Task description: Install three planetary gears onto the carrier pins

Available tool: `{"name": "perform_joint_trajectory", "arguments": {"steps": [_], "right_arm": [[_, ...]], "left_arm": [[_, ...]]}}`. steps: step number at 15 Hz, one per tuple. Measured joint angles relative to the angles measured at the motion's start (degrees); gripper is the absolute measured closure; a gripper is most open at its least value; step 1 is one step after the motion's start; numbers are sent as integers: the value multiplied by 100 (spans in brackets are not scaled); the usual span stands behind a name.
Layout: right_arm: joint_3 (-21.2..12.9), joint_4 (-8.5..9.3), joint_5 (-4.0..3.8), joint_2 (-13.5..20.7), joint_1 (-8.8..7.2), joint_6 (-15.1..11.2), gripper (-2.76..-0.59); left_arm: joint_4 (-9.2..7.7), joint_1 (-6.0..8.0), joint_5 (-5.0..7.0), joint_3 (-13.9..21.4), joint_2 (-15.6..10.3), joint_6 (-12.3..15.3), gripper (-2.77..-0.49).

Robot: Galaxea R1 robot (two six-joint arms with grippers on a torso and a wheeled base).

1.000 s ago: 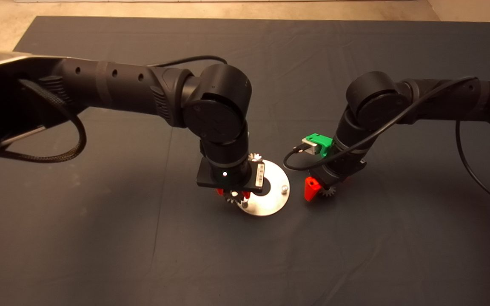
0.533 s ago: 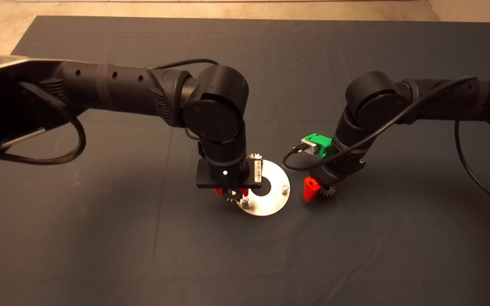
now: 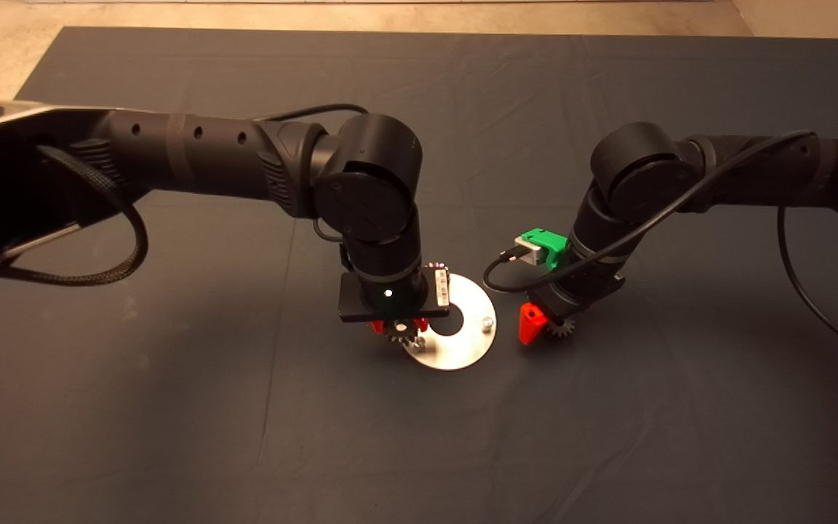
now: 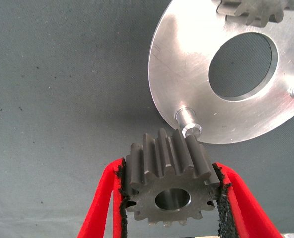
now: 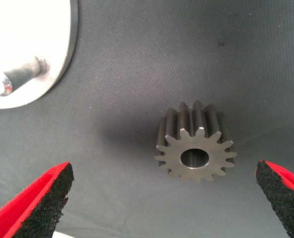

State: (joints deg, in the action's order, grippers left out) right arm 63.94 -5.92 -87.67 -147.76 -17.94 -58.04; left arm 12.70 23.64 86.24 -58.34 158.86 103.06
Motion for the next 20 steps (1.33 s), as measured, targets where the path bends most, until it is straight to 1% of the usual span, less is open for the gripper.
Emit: {"name": "perform_joint_trajectory", "arguments": {"steps": [1,4,5,8,11,12,13,14,15,16,17,19,20], "right_arm": [[0,0,0,0,0,0,-273],[-2,0,0,0,-2,0,-273],[-2,-2,0,0,0,0,-273],[-2,0,1,16,0,1,-273],[-2,0,2,20,-1,5,-273],[-2,0,0,29,0,11,-273],[-2,0,0,29,-2,11,-273],[-2,0,9,27,-2,11,-273],[-2,0,3,30,0,11,-273],[-2,0,-2,30,0,11,-273],[-2,0,-4,30,0,11,-273],[-2,0,9,29,-2,11,-273],[-2,0,17,29,-5,11,-273]], "left_arm": [[10,-28,-7,-12,2,0,-82],[44,-268,-13,-59,29,0,-82],[60,-305,-13,-61,50,0,-82],[149,-350,-32,-61,82,-2,-82],[185,-349,-24,-67,111,-2,-82],[193,-349,-8,-98,188,-4,-82],[222,-349,9,-145,322,-23,-82],[282,-350,-26,-168,424,-33,-82],[322,-350,-40,-171,464,-44,-82],[317,-350,-71,-217,466,-49,-82],[337,-349,-62,-280,464,-111,-82],[345,-350,4,-394,405,-199,-82],[352,-352,12,-425,402,-249,-82]]}}
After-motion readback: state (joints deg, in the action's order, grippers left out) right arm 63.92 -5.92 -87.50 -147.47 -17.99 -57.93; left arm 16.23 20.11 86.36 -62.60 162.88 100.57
